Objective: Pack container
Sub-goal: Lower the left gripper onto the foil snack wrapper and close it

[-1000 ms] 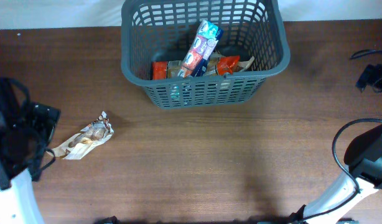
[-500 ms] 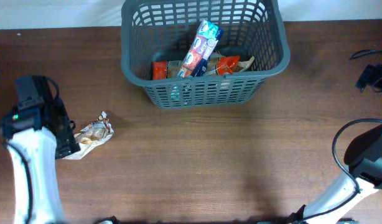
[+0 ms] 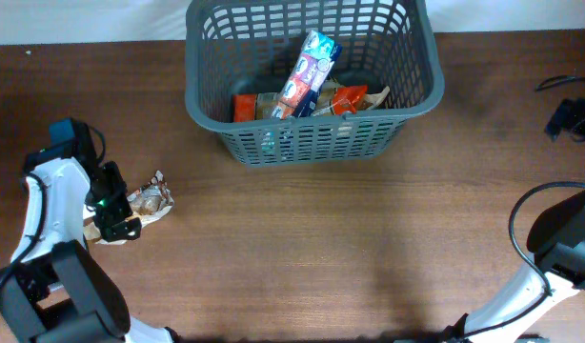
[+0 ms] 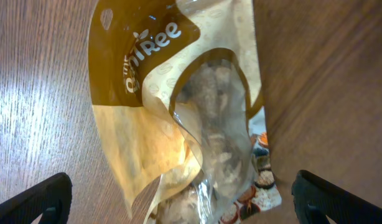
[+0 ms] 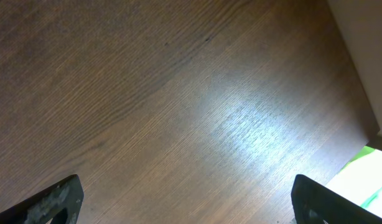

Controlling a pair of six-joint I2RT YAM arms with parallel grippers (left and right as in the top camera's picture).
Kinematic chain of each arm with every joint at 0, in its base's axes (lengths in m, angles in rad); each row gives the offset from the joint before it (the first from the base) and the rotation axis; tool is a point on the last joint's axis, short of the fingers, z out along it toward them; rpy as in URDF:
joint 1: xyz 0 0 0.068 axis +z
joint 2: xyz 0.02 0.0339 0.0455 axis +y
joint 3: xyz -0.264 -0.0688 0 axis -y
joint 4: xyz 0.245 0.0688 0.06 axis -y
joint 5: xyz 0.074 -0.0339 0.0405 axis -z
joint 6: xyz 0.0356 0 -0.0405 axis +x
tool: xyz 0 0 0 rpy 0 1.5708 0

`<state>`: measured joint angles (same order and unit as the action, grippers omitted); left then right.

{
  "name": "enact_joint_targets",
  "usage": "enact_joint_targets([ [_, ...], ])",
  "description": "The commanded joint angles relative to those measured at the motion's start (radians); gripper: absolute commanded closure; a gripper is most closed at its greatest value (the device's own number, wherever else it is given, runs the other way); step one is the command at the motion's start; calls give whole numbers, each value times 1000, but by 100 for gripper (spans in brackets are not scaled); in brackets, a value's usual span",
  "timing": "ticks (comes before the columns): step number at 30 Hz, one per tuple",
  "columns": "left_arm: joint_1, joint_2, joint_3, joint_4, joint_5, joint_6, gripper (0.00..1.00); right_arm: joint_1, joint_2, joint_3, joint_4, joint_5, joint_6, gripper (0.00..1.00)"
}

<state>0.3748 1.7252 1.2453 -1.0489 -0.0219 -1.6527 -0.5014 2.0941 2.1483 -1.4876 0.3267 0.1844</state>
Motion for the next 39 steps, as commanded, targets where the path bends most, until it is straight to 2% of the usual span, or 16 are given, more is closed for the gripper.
enact_joint_targets([
  [1, 6, 33, -7, 2, 11, -50, 1, -3, -6, -5, 1, -2, 16, 1],
  [31, 6, 193, -8, 81, -84, -51, 1, -3, -6, -5, 1, -2, 16, 1],
  [36, 6, 193, -8, 89, -114, -20, 11, -3, -6, -5, 1, -2, 15, 1],
  [39, 6, 193, -8, 92, -118, -14, 30, -3, -6, -5, 1, -2, 16, 1],
])
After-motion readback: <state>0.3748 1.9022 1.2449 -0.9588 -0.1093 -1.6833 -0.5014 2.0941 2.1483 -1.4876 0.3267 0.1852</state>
